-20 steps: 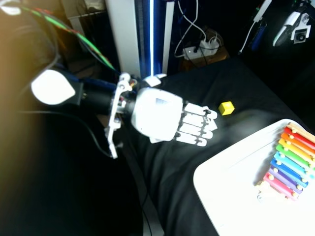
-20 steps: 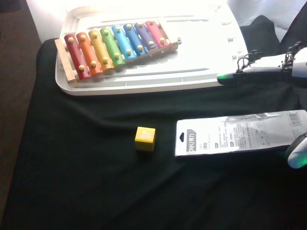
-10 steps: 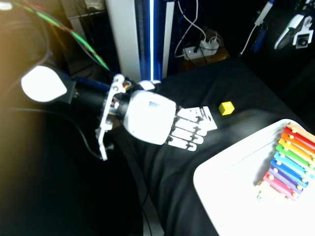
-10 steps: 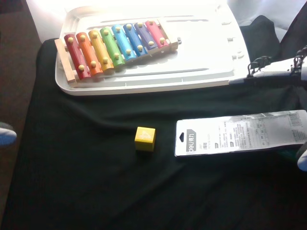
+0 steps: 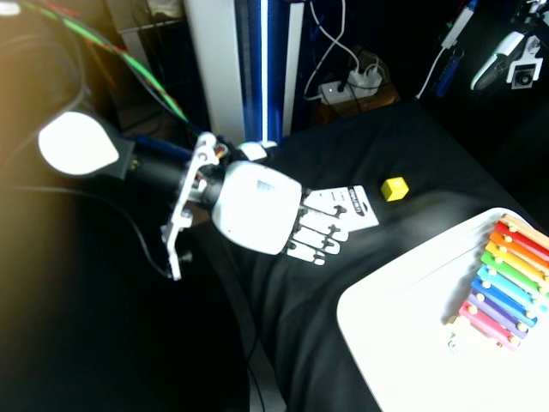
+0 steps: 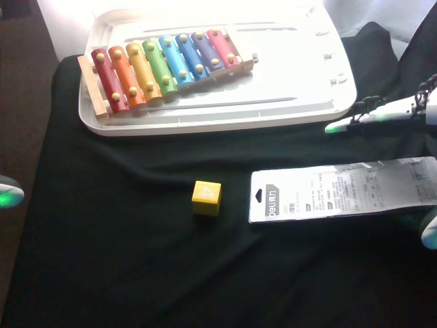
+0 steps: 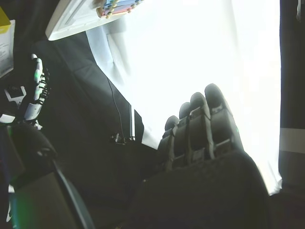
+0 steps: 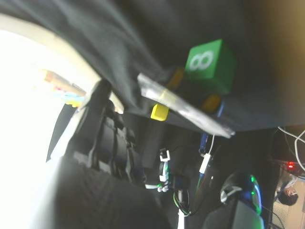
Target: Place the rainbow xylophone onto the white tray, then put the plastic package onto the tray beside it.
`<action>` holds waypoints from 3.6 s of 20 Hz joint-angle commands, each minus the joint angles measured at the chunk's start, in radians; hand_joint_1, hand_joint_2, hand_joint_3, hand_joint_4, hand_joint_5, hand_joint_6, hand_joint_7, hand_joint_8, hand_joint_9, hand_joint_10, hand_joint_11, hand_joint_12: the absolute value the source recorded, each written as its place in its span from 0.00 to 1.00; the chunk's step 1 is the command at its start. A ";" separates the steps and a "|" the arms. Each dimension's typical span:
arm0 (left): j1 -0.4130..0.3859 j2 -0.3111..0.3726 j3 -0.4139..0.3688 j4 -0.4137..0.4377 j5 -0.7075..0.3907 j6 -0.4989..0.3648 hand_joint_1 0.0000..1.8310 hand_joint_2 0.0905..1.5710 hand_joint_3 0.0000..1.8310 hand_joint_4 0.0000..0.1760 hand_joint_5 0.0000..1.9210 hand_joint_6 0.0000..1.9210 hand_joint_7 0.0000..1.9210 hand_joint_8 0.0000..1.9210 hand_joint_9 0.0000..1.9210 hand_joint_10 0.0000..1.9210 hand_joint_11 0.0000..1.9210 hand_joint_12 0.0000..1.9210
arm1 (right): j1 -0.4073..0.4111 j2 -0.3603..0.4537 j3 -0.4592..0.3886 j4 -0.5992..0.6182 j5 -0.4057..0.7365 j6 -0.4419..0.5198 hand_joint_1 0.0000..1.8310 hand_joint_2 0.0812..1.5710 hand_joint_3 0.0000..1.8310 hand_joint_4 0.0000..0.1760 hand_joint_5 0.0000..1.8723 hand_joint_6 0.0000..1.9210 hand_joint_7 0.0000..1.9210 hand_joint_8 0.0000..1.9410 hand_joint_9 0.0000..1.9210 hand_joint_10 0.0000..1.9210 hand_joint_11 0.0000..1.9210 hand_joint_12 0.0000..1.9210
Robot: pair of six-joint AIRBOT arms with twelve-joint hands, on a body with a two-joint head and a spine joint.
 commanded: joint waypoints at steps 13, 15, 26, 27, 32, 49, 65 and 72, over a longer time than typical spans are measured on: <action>-0.010 -0.013 0.006 -0.018 -0.120 -0.005 0.43 0.37 0.00 0.31 0.02 0.00 0.04 0.00 0.06 0.00 0.00 0.19 | -0.025 -0.033 0.026 0.047 0.000 0.009 0.28 0.35 0.00 0.36 0.03 0.00 0.09 0.00 0.12 0.00 0.20 0.08; -0.010 -0.014 0.006 -0.018 -0.121 -0.005 0.42 0.37 0.00 0.32 0.02 0.00 0.04 0.00 0.06 0.00 0.00 0.19 | -0.025 -0.039 0.033 0.047 -0.008 0.009 0.28 0.35 0.00 0.37 0.02 0.00 0.08 0.00 0.12 0.00 0.20 0.09; -0.010 -0.019 0.005 -0.015 -0.124 -0.006 0.41 0.39 0.00 0.25 0.02 0.00 0.03 0.00 0.05 0.00 0.00 0.22 | -0.034 -0.063 0.058 0.047 -0.044 0.009 0.30 0.36 0.00 0.11 0.05 0.00 0.11 0.00 0.13 0.00 0.14 0.25; -0.010 -0.019 0.005 -0.015 -0.125 -0.007 0.41 0.38 0.00 0.23 0.02 0.00 0.03 0.00 0.06 0.00 0.00 0.22 | -0.035 -0.063 0.059 0.047 -0.045 0.009 0.30 0.36 0.00 0.13 0.06 0.00 0.11 0.00 0.12 0.00 0.12 0.29; -0.010 -0.023 0.000 -0.015 -0.126 -0.010 0.41 0.40 0.00 0.12 0.01 0.00 0.02 0.00 0.04 0.00 0.00 0.18 | -0.036 -0.064 0.059 0.047 -0.049 0.009 0.47 0.47 0.00 0.00 0.16 0.00 0.17 0.00 0.21 0.01 0.12 0.34; -0.010 -0.036 -0.003 -0.015 -0.125 -0.010 0.44 0.41 0.00 0.20 0.03 0.00 0.04 0.00 0.06 0.00 0.00 0.20 | -0.037 -0.067 0.063 0.054 -0.049 0.009 0.68 0.72 0.00 0.00 0.46 0.51 0.51 0.61 0.70 0.04 0.47 0.63; -0.010 -0.048 -0.002 -0.016 -0.120 -0.010 0.44 0.41 0.00 0.04 0.02 0.00 0.03 0.00 0.06 0.00 0.00 0.21 | -0.037 -0.067 0.062 0.067 -0.036 0.009 0.60 0.78 0.00 0.00 0.40 0.69 0.66 0.02 0.75 0.03 0.59 0.47; -0.010 -0.052 0.000 -0.015 -0.115 -0.010 0.44 0.41 0.00 0.03 0.02 0.00 0.03 0.00 0.06 0.00 0.00 0.20 | -0.036 -0.057 0.062 0.115 0.004 0.008 0.60 0.78 0.00 0.00 0.40 0.69 0.67 0.06 0.78 0.01 0.60 0.46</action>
